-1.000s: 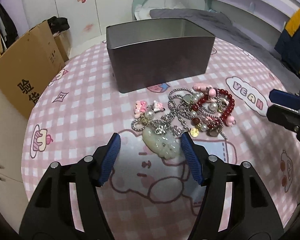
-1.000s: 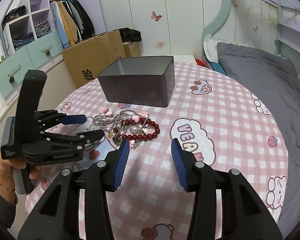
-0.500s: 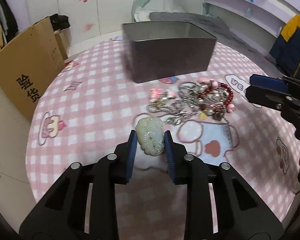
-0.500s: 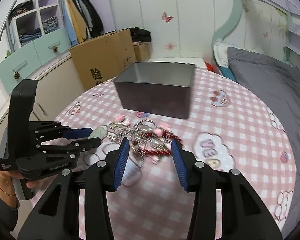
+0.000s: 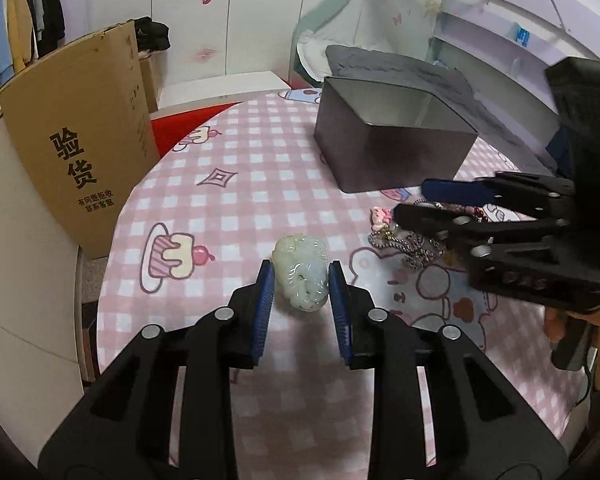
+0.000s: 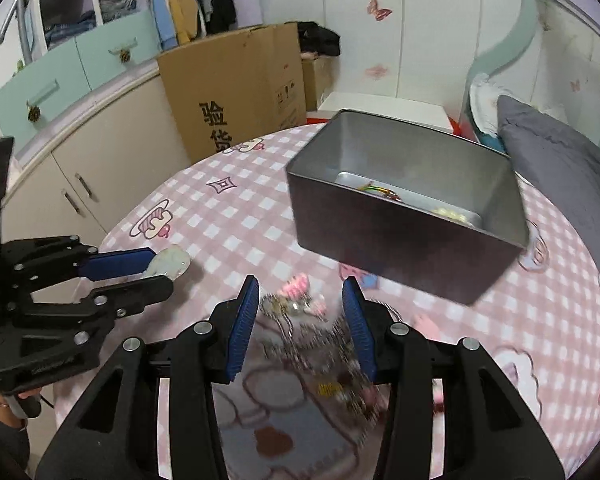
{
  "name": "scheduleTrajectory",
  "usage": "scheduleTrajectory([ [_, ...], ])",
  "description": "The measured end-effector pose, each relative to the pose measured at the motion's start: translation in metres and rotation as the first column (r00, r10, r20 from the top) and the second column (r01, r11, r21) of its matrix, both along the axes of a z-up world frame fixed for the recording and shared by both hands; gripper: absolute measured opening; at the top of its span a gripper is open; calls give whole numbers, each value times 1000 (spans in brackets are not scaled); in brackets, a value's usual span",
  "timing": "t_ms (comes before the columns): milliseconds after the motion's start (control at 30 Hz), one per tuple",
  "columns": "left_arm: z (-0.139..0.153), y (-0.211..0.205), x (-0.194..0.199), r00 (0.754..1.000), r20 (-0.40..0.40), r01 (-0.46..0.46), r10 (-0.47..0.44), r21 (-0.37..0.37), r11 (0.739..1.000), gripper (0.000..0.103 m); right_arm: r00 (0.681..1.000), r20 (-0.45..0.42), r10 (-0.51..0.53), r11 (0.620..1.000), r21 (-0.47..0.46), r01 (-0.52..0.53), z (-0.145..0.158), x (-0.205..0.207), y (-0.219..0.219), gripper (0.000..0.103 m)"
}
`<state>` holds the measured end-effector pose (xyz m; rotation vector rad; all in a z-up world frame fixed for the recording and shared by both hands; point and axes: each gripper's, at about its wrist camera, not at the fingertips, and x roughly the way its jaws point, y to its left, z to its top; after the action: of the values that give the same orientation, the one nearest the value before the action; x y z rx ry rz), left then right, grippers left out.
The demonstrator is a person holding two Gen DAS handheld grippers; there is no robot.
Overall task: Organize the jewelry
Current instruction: 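Place the jade pendant in the box with the left gripper while the right gripper drops a pink charm in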
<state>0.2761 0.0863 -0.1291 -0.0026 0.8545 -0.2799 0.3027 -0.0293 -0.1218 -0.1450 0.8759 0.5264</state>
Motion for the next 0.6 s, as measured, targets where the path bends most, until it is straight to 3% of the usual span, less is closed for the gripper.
scheduleTrajectory([
  [67,0,2,3,1000,-1,3,-3,-8,1000,27,1000,-26,8,1000,-28,-9,-7,6,5,41],
  [200,1,3,7,1000,0,9,-9,-14,1000,27,998,-41,42,997,-70,-45,-16,7,11,18],
  [300,3,2,9,1000,-1,17,-17,-21,1000,27,998,-43,39,997,-63,-41,-14,8,8,15],
  [600,24,-4,9,998,22,55,-53,-68,996,27,999,-23,26,990,141,-22,30,-8,-28,15],
])
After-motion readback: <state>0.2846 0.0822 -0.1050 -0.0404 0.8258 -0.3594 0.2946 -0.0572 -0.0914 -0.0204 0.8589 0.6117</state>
